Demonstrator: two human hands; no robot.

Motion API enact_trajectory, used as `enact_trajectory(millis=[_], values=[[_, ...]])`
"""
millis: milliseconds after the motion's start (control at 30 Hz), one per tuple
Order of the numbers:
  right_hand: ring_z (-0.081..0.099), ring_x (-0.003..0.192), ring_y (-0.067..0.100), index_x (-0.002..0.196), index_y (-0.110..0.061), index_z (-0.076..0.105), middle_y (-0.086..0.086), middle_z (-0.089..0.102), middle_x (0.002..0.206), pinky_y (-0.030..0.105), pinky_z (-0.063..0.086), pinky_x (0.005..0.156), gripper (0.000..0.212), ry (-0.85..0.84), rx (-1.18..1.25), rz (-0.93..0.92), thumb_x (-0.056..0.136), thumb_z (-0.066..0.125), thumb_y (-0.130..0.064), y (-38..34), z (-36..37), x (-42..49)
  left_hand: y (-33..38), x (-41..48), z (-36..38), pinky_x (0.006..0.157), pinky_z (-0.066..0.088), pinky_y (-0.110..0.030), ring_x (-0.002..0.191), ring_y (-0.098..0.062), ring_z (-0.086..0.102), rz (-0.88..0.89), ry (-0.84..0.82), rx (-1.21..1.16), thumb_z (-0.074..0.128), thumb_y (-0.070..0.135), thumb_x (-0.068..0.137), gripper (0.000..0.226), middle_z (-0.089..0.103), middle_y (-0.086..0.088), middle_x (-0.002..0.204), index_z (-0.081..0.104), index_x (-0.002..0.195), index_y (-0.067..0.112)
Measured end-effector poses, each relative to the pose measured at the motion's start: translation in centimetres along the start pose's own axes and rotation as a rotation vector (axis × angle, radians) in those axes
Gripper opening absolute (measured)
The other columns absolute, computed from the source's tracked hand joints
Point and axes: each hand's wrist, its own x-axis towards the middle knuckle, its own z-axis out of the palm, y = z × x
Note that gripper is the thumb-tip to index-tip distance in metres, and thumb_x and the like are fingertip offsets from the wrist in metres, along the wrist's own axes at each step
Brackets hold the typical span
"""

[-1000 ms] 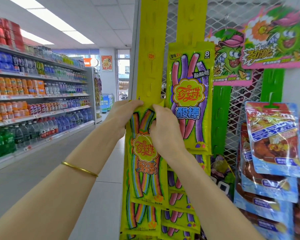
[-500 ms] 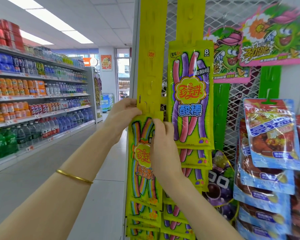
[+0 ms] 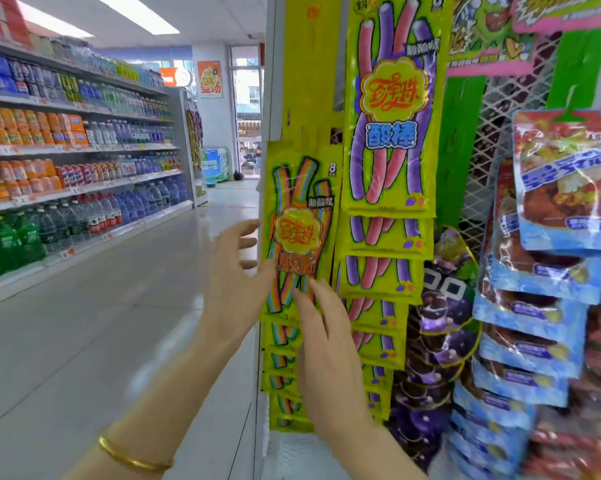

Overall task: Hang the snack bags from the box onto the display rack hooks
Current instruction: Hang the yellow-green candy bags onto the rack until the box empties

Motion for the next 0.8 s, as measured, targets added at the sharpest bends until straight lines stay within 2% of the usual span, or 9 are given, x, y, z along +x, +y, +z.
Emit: enact_trajectory(millis=[100,200,267,333,400,500,600,733,800], values=[[0.046,0.121,0.021,0.123,-0.013,0.050,0.007,0.047,0.131,0.031,0.049,0.090,0.060,-0.196,0.138,0.088,0.068,0.055,0.010,2.2,1.1,-7.5,-4.0,-7.4,0.4,0.074,0.044,-0.010,0.098,-0.001,0.054,-0.049,-0.085,0.013,0.057,-0.007,0.081,0.045,0.054,0.013,0.106,0.054,0.106,0.030],[0.054,0.112,0.026,0.119,-0.011,0.055,0.007,0.048,0.126,0.036,0.051,0.077,0.053,-0.503,0.205,0.301,0.073,0.055,0.013,5.5,2.5,-15.0,-8.8,-14.0,0.9,0.078,0.047,-0.019,0.098,-0.002,0.054,-0.249,-0.320,0.074,0.053,-0.010,0.080,0.048,0.055,0.013,0.103,0.055,0.099,0.034],[0.054,0.111,0.030,0.118,-0.007,0.055,0.011,0.049,0.122,0.038,0.047,0.084,0.046,-0.726,0.163,0.446,0.077,0.050,0.012,7.6,3.7,-21.0,-11.9,-17.3,1.2,0.078,0.047,-0.022,0.096,-0.008,0.053,-0.406,-0.494,0.136,0.053,-0.010,0.080,0.041,0.054,0.009,0.102,0.057,0.097,0.027],[0.049,0.119,0.032,0.120,-0.004,0.053,0.016,0.050,0.123,0.036,0.041,0.093,0.042,-0.904,0.138,0.623,0.081,0.048,0.008,9.0,4.7,-26.2,-14.6,-19.8,1.5,0.072,0.045,-0.011,0.091,-0.010,0.053,-0.523,-0.631,0.183,0.055,-0.008,0.082,0.032,0.057,0.002,0.105,0.059,0.103,0.016],[0.046,0.123,0.030,0.126,-0.005,0.050,0.016,0.048,0.131,0.030,0.037,0.094,0.041,-1.118,0.146,0.849,0.086,0.048,0.001,9.8,5.7,-30.8,-16.8,-21.5,2.0,0.068,0.041,-0.006,0.083,-0.009,0.055,-0.609,-0.700,0.227,0.054,-0.007,0.083,0.029,0.061,-0.004,0.107,0.061,0.105,0.009],[0.053,0.116,0.029,0.125,-0.004,0.051,0.016,0.056,0.126,0.027,0.037,0.094,0.040,-1.329,0.189,1.078,0.085,0.057,-0.006,9.7,7.2,-36.6,-17.2,-21.6,2.7,0.061,0.040,-0.004,0.071,-0.004,0.053,-0.704,-0.781,0.218,0.053,-0.002,0.087,0.021,0.060,0.006,0.088,0.061,0.103,0.009],[0.056,0.113,0.028,0.125,-0.008,0.050,0.010,0.060,0.118,0.029,0.045,0.091,0.048,-1.381,0.302,1.359,0.081,0.069,-0.015,8.7,8.7,-41.7,-17.9,-21.5,2.8,0.056,0.037,0.000,0.068,0.000,0.050,-0.737,-0.853,0.227,0.052,0.001,0.088,0.020,0.054,0.008,0.082,0.063,0.103,0.008],[0.050,0.120,0.029,0.134,-0.010,0.044,0.010,0.052,0.130,0.037,0.040,0.103,0.057,-1.308,0.260,1.575,0.084,0.069,-0.025,8.0,11.1,-44.9,-18.6,-21.8,2.1,0.056,0.037,-0.001,0.068,0.002,0.049,-0.788,-0.895,0.252,0.053,0.001,0.087,0.021,0.057,0.005,0.085,0.064,0.102,0.011],[0.047,0.123,0.031,0.136,-0.008,0.041,0.014,0.048,0.134,0.039,0.038,0.105,0.060,-1.289,0.184,1.658,0.085,0.068,-0.025,7.8,11.7,-46.0,-18.8,-21.9,1.9,0.060,0.038,-0.003,0.067,0.001,0.050,-0.814,-0.900,0.236,0.054,0.004,0.087,0.020,0.060,0.001,0.094,0.063,0.100,0.014]])
